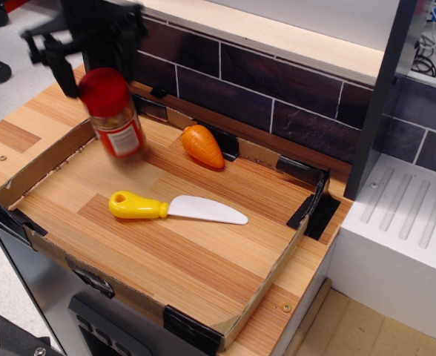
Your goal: Upright basil bottle
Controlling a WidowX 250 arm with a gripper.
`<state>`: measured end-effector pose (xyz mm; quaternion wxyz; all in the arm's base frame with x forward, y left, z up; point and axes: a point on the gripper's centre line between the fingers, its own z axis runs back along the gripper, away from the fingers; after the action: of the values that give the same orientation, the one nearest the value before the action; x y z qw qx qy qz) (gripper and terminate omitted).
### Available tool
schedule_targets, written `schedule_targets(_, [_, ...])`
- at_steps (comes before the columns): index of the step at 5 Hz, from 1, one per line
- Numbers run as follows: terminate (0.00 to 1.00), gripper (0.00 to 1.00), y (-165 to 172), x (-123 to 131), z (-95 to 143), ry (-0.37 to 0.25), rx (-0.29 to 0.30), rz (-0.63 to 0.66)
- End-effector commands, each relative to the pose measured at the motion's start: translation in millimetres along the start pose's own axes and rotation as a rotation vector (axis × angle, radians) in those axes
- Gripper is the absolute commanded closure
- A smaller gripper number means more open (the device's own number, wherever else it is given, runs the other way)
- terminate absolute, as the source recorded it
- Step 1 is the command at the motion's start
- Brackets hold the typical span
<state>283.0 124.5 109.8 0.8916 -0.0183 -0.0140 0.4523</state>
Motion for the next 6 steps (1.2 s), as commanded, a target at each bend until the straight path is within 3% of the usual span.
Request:
schedule_targets(1, [0.0,1.0,0,14,21,0.082,0.014,0.052])
schedule_targets(2, [0.0,1.0,-1,20,23,-0.053,-0.037,0.079])
schedule_targets(3, [0.0,0.0,-3,19,26,-0.065,-0.041,0.048])
schedule_targets(4, [0.0,0.0,-12,9,36,-0.202,-0.051,-0.084])
schedule_targets(5, [0.0,0.0,-28,-1,58,-0.296,-0.085,-0.215])
schedule_targets(6, [0.0,0.0,-43,-9,69,-0.304,-0.117,-0.26])
